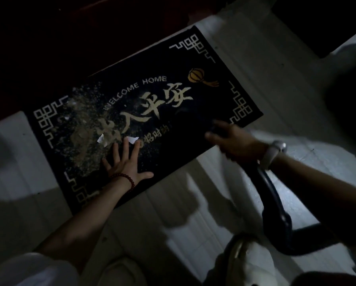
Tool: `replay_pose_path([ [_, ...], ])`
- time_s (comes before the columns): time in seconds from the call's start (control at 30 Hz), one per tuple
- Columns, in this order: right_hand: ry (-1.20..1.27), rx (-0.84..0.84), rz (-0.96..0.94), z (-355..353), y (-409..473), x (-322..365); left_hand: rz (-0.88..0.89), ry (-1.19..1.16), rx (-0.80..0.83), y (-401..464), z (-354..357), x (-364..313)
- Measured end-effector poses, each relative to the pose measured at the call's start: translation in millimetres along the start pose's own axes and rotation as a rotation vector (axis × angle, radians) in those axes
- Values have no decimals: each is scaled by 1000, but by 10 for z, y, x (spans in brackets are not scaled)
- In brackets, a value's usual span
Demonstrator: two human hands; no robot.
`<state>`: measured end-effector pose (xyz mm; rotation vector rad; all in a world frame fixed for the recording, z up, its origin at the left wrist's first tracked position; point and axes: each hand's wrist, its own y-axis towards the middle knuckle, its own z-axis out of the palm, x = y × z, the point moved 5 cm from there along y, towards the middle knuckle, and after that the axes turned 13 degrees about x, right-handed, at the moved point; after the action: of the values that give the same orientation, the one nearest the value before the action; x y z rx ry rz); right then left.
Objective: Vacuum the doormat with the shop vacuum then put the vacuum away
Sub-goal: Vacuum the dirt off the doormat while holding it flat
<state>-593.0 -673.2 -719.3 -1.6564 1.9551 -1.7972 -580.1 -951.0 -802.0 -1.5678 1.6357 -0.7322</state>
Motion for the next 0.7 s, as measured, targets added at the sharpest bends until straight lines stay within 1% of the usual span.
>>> replay_pose_path([
  [0.03, -1, -62, 9, -117, 58, 42, -1, 2, 0, -2, 6, 4],
  [0.07, 15, -85, 26, -148, 112, 44, -2, 7, -4, -1, 12, 5],
  [0.1, 49, -67, 38, -86, 127, 38, -3, 14, -8, 1, 19, 5],
  [0.13, 80, -15, 36, 60, 108, 11, -5, 19, -12, 3, 24, 11],
  [0.2, 98, 148, 32, 476, -45, -9, -3, 21, -12, 17, 17, 23],
  [0.27, 63, 310, 22, 776, -202, -44, 1, 18, -11, 22, 17, 27],
  [0.3, 42, 333, 19, 802, -243, -66, 1, 18, -11, 17, 17, 28],
  [0.33, 49, 304, 22, 731, -253, -111, 0, 22, -13, 17, 20, 28],
  [0.37, 60, 217, 28, 582, -239, -169, -2, 27, -16, 17, 18, 30],
  [0.47, 115, -157, 99, -35, -231, -401, -11, 42, -18, 14, 13, 27],
  [0.5, 147, -231, 128, -156, -247, -460, -15, 46, -15, 10, 11, 21],
  [0.53, 166, -256, 132, -173, -258, -483, -19, 49, -12, 3, 12, 17],
  [0.57, 165, -223, 104, -94, -267, -448, -23, 52, -11, 4, 8, 14],
  [0.6, 139, -141, 59, 82, -266, -407, -27, 57, -9, 6, 5, 11],
  [0.63, 105, -27, 16, 323, -297, -349, -29, 62, -6, 2, 2, 5],
  [0.7, 74, 248, -12, 811, -414, -241, -29, 69, -7, -3, -7, 2],
])
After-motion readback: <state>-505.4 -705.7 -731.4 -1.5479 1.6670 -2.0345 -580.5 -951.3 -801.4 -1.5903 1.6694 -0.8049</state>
